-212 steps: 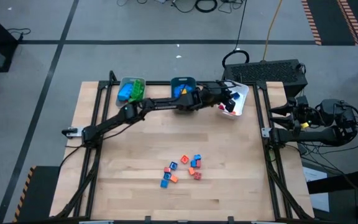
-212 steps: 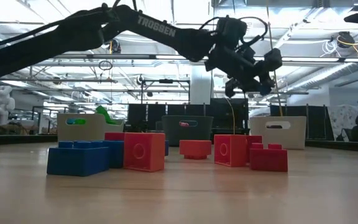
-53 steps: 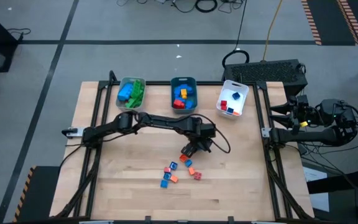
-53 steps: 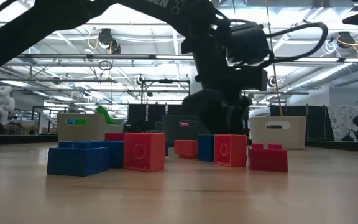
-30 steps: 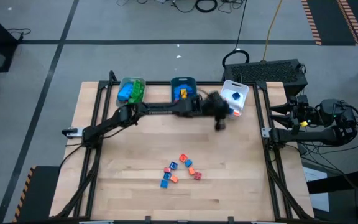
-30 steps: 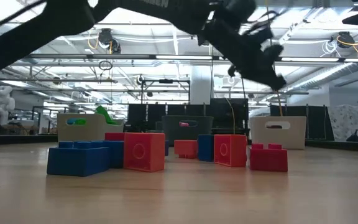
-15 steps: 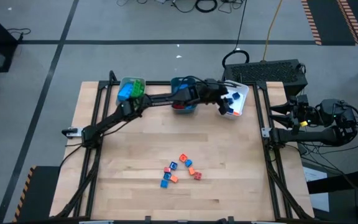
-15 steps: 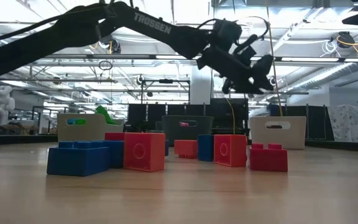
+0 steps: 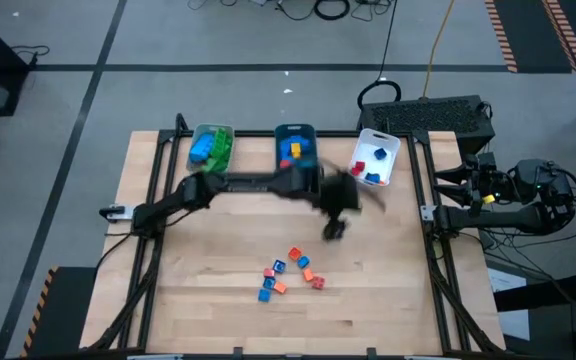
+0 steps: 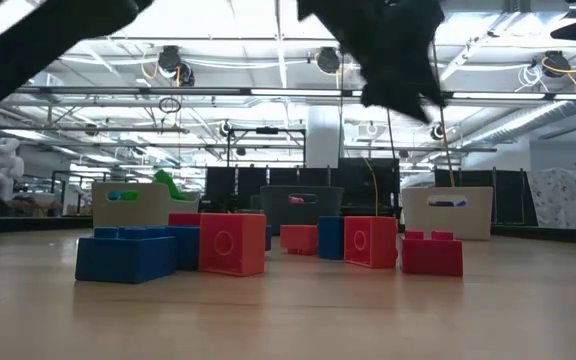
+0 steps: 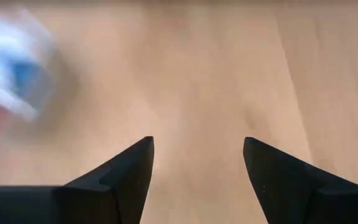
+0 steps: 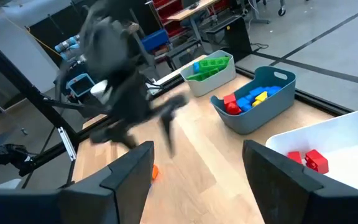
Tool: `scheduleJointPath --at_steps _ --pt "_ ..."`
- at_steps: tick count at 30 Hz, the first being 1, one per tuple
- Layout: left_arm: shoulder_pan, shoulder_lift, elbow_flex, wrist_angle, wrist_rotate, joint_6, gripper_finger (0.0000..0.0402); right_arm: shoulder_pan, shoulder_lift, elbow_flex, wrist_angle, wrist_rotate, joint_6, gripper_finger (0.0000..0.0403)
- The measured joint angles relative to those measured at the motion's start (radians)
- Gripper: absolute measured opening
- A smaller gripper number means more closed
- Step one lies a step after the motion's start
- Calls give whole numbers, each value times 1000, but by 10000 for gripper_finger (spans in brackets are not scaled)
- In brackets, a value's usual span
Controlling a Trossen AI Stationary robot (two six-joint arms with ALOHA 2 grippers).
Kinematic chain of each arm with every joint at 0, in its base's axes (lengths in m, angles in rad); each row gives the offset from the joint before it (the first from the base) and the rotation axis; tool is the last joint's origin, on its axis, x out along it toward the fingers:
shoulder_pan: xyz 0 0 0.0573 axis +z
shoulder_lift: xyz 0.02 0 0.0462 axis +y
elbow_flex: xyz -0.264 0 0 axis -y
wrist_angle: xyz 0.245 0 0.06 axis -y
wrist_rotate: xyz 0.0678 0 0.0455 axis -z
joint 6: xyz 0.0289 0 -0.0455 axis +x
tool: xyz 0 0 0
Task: Sort blocks by size
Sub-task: Put the small blue 4 stud game piece into the white bin
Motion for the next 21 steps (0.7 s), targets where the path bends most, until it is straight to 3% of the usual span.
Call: scheduleJointPath --at_steps 3,8,16,21 --pt "-88 2 -23 -182 -4 -3 250 0 0 0 0 0 -8 238" --pt "-211 1 -150 -195 -34 -177 250 0 0 0 0 0 -10 238" --pt "-289 0 -277 -168 -377 -476 250 0 0 0 0 0 -15 238" --pt "-289 0 -360 -174 -326 -611 250 0 0 0 0 0 -11 238"
